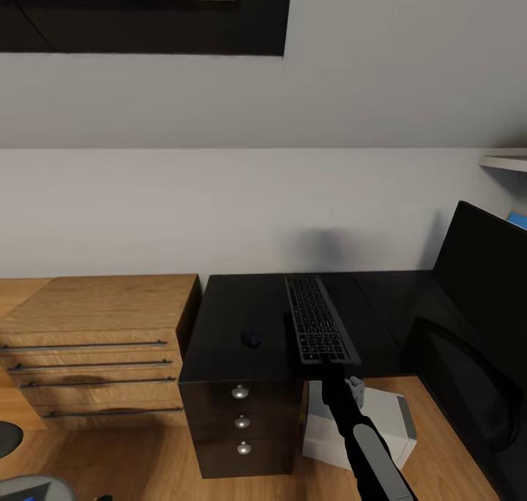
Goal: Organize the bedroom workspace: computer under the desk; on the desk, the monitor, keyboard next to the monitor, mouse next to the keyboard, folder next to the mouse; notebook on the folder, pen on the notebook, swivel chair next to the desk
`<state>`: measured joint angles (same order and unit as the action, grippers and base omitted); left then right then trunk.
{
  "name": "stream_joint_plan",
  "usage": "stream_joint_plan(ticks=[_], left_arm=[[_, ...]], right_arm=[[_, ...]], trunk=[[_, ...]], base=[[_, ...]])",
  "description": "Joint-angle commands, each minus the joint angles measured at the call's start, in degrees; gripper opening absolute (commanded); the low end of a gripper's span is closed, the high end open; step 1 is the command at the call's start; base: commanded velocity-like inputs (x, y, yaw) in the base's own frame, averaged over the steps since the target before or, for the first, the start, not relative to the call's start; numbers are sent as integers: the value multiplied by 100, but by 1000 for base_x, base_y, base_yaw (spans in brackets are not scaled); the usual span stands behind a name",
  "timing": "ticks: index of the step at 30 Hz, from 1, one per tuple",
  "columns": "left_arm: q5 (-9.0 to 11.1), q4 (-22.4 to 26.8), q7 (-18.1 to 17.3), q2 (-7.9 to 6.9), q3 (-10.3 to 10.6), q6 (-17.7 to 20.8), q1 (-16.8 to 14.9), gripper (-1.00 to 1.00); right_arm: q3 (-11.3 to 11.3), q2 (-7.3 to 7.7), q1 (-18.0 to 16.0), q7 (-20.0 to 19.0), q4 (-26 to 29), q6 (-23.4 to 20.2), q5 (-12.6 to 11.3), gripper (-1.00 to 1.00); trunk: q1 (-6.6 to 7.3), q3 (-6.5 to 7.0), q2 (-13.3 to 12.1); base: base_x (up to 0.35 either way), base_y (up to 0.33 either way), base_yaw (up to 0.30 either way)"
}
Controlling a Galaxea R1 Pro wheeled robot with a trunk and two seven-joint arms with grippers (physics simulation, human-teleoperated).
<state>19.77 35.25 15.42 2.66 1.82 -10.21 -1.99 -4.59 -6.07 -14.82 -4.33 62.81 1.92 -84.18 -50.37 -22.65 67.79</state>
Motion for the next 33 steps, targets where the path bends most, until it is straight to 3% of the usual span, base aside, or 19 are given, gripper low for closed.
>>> stream_joint_plan(ticks=[1,7,9,11,15,18,19,22,26,33], left_arm=[[44,0,23,-2,20,-25,-3,100],[44,100,-6,-2,22,8,-3,100],[49,364,-7,3,15,180,-3,100],[55,764,-5,1,3,723,-3,100],[74,1979,8,-2,-17,2343,-3,100],[106,2465,11,-4,-16,2916,-3,100],[490,3139,19,-12,-24,3611,-3,100],[1036,4036,33,-29,-36,4403,-3,100],[1317,4422,49,-25,-48,4733,-3,100],[1353,4372,58,-27,-56,4773,-3,100]], right_arm=[[-13,1,-4,-34,-17,20,-64,-100],[-32,1,-4,-41,-127,22,-58,-100],[-30,1,-4,-42,-133,26,-56,-100],[-27,1,-4,-42,-135,27,-55,-100],[-18,1,-4,-42,-137,28,-55,-100],[-17,1,-4,-42,-137,28,-55,-100],[-19,1,-4,-42,-137,28,-55,-100],[-56,1,-4,-42,-137,28,-55,-100],[-88,1,-4,-42,-142,37,-50,-100],[-94,6,-4,-58,-146,53,-39,-100]], trunk=[[-23,-25,45],[-154,-132,286],[-198,-168,366],[-242,-204,446],[-330,-276,607],[-396,-330,727],[-418,-348,767],[-484,-402,888],[-572,-473,1048],[-726,-599,1329]], base=[[0,0,0],[0,0,0],[0,0,0],[0,0,0],[0,0,0],[0,0,0],[0,0,0],[0,0,0],[0,0,0],[0,0,0]])
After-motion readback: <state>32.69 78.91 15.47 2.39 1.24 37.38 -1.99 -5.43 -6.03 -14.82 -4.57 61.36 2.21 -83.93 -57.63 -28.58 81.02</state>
